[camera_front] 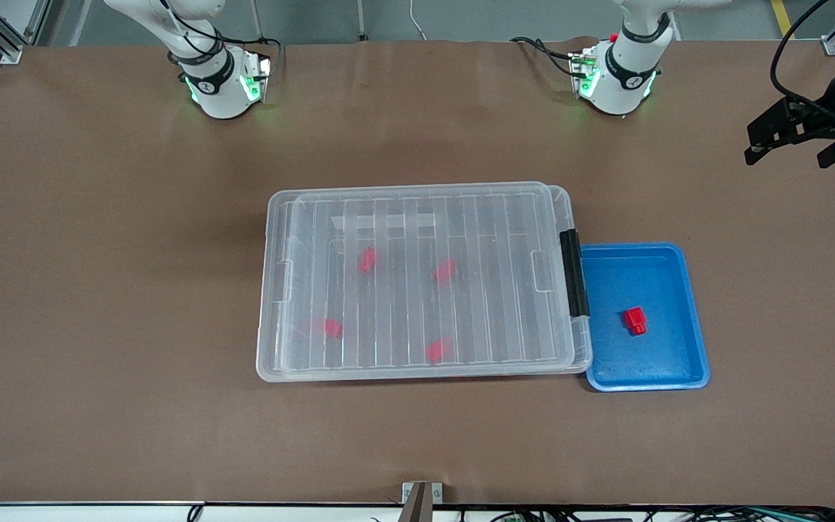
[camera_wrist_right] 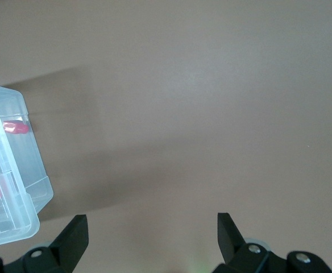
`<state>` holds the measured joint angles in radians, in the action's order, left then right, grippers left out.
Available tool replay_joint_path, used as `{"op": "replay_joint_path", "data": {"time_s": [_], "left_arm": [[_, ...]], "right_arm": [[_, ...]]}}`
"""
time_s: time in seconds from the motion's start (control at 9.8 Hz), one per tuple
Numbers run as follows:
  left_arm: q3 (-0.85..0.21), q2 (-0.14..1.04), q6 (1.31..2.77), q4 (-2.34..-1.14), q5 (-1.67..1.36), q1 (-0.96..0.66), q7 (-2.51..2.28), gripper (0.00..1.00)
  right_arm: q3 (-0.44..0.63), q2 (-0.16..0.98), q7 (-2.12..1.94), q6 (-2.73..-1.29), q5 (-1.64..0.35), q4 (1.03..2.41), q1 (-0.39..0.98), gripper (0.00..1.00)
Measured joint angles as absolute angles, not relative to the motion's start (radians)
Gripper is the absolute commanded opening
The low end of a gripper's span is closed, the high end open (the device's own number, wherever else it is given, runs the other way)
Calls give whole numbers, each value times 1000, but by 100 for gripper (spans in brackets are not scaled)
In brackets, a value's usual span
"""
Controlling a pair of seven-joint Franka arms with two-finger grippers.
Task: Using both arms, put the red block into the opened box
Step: 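Reach the right gripper to the lid edge while the left gripper reaches the tray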
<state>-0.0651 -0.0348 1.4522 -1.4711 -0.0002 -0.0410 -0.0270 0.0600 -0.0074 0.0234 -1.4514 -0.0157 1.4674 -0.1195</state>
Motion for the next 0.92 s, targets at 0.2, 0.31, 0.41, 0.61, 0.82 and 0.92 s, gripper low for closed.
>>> {"op": "replay_joint_path", "data": {"time_s": [0.2, 0.31, 0.41, 0.61, 0.82, 0.92], "left_arm": [[-63, -35, 1452, -1471, 0, -41, -29, 100], [-61, -30, 1452, -1471, 0, -39, -29, 100], [-59, -10, 1456, -1472, 0, -37, -29, 100], [-58, 55, 1565, -1519, 0, -37, -31, 100], [-58, 109, 1782, -1652, 0, -36, -43, 100], [-58, 131, 1906, -1729, 0, -34, -51, 100]], "right_arm": [[60, -7, 23, -1451, -16, 1467, -119, 100], [59, -7, 23, -1451, -19, 1467, -119, 100], [56, -6, 19, -1451, -36, 1467, -114, 100], [22, 14, 23, -1462, -64, 1468, -53, 100], [-32, 99, 140, -1555, -65, 1477, 47, 100], [-57, 163, 189, -1630, -65, 1487, 86, 100]]}}
